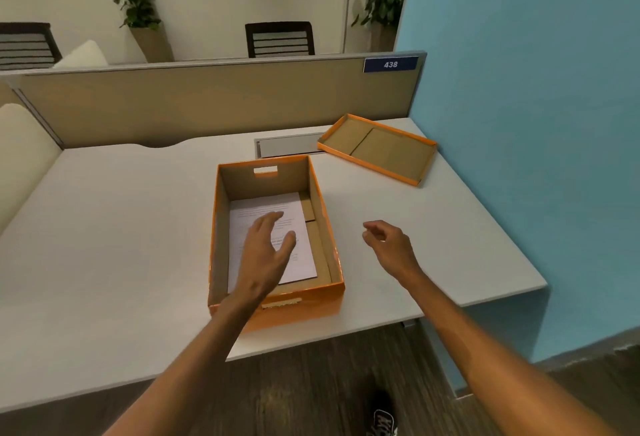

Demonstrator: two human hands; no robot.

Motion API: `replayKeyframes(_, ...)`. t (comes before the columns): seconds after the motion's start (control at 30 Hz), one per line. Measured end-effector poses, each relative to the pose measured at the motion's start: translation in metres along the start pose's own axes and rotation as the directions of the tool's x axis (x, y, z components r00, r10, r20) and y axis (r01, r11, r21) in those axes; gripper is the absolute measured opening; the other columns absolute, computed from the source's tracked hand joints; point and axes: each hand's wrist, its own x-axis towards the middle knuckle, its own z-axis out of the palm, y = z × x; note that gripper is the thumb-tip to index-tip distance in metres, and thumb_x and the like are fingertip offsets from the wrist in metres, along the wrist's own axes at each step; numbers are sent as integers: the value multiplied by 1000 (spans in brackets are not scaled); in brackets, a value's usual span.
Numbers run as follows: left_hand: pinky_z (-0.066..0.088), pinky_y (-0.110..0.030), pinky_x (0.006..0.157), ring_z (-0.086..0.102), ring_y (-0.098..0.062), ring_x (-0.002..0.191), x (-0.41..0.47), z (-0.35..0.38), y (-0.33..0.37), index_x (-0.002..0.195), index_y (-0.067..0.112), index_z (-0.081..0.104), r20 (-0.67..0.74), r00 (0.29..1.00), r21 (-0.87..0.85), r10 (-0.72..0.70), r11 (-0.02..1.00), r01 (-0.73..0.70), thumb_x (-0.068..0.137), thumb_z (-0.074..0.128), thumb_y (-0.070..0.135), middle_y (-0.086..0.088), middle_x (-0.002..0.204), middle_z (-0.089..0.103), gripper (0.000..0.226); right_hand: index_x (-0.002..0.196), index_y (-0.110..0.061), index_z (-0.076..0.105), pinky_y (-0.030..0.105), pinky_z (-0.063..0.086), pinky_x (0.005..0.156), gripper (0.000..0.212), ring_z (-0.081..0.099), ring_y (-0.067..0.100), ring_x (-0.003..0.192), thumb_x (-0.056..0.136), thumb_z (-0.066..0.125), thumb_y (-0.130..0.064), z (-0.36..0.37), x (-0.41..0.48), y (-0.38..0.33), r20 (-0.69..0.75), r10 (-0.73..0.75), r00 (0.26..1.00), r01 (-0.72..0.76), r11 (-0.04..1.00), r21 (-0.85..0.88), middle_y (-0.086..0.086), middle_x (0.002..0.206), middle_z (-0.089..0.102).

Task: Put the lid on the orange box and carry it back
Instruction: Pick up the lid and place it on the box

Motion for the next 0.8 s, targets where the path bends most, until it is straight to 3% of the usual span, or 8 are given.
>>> replayKeyframes(0.17,47,-49,103,51,-27,129,31,51,42,137,16,54,45,998,-47,51,998,-49,95,60,32,-8,146,51,45,121,-12,66,12,42,84,27,61,12,105,94,61,-15,-48,37,14,-10,-103,995,102,994,-34,2,118,68)
replayKeyframes(0.4,42,-51,108,46,-25,135,74,127,95,130,18,61,53,997,-59,55,997,-52,97,59,30,-5,151,48,35,120,-13,66,0,42,74,26,60,8,102,94,61,-12,-122,91,46,-20,-158,987,157,986,-52,-2,115,67)
replayKeyframes(0.57,45,-28,91,55,-21,124,96,174,121,136,13,55,35,999,-94,2,996,2,96,60,27,-9,142,54,43,117,-15,67,1,42,73,25,60,5,97,93,61,-13,-161,123,68,-19,-157,987,156,987,-44,-4,111,67)
replayKeyframes(0.7,48,-38,99,54,-23,126,108,206,131,141,10,48,64,994,-186,-84,978,94,96,60,23,-9,146,51,49,119,-14,67,10,42,80,26,61,10,100,94,60,-13,-179,148,84,-19,-127,992,126,991,-48,-3,112,67)
replayKeyframes(0.8,50,-41,98,56,-23,123,120,227,133,141,11,49,74,989,-195,-126,971,138,95,60,24,-8,144,53,49,116,-12,68,9,45,77,24,62,10,97,94,61,-14,-185,167,94,-42,-108,993,106,994,-37,-1,109,69)
